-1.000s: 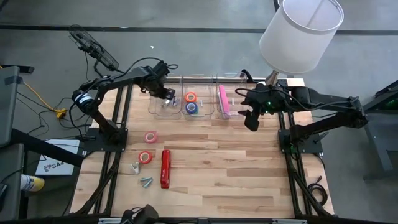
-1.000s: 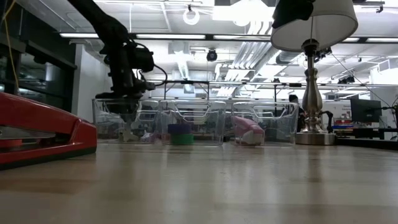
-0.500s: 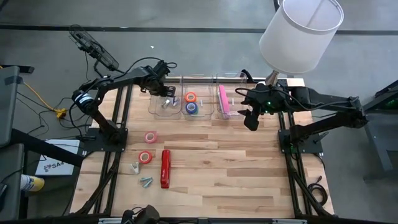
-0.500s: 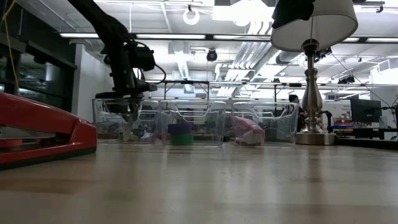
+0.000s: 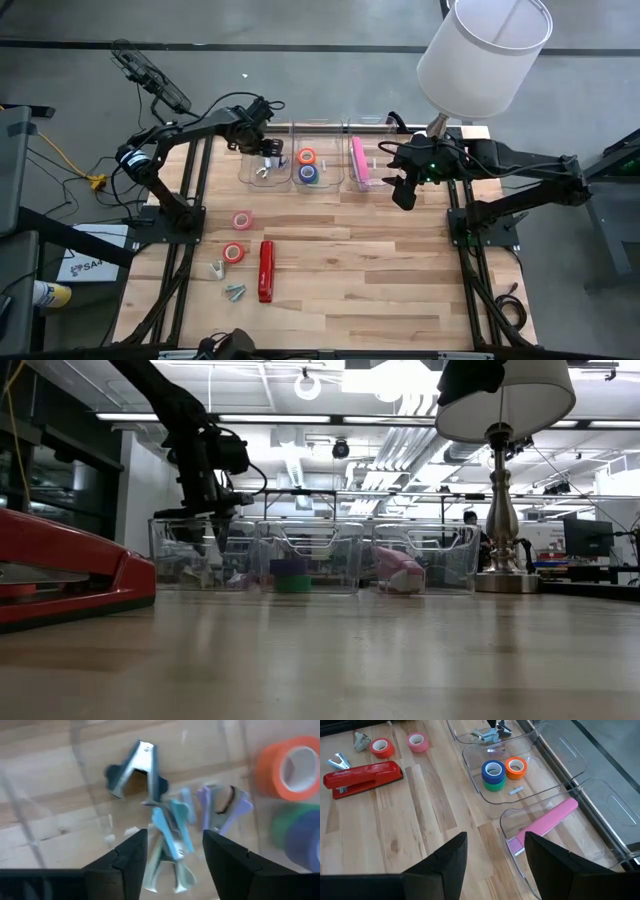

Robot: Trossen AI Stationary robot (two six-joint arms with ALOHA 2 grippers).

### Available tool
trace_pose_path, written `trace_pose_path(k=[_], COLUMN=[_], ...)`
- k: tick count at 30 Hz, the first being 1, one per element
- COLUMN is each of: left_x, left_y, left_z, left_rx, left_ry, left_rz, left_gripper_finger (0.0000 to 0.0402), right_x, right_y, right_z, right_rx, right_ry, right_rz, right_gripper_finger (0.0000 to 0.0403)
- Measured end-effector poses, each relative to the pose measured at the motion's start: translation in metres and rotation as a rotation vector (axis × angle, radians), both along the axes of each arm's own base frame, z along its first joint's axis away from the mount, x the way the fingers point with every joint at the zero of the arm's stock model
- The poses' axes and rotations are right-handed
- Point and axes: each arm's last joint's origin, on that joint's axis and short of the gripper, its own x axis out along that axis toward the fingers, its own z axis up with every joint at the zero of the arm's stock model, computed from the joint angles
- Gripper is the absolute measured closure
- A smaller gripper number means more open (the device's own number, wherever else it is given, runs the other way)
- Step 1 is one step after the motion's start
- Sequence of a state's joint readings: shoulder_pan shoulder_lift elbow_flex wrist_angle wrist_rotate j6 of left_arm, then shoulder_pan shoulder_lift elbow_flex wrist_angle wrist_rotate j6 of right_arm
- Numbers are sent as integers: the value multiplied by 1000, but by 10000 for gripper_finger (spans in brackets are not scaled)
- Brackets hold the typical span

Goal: Pick and place Stapler, Stapler remover, tape
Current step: Put the pink tape into the middle transparent bin

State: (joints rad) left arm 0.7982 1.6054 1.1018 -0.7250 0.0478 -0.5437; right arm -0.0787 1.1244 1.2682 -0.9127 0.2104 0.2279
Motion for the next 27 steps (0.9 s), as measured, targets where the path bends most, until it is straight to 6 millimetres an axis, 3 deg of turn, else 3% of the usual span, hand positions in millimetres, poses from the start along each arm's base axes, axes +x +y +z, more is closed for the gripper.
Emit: trace_pose_path(k=[6,15,27], left_x=[4,1,-20], left_y=[2,0,-38], left_z=[12,47,88], left_rx=[-3,25,80], left_ry=[-32,9,36], left_rz=[-50,-115,-177], left_gripper_finger=[208,208,208], right_x=[0,0,-1], right_y=[0,1,1], right_z=[0,-1,-1], right_rx=[1,26,30], right_ry=[0,1,4], right_rz=[-1,0,-3], right_gripper_finger=[215,215,215])
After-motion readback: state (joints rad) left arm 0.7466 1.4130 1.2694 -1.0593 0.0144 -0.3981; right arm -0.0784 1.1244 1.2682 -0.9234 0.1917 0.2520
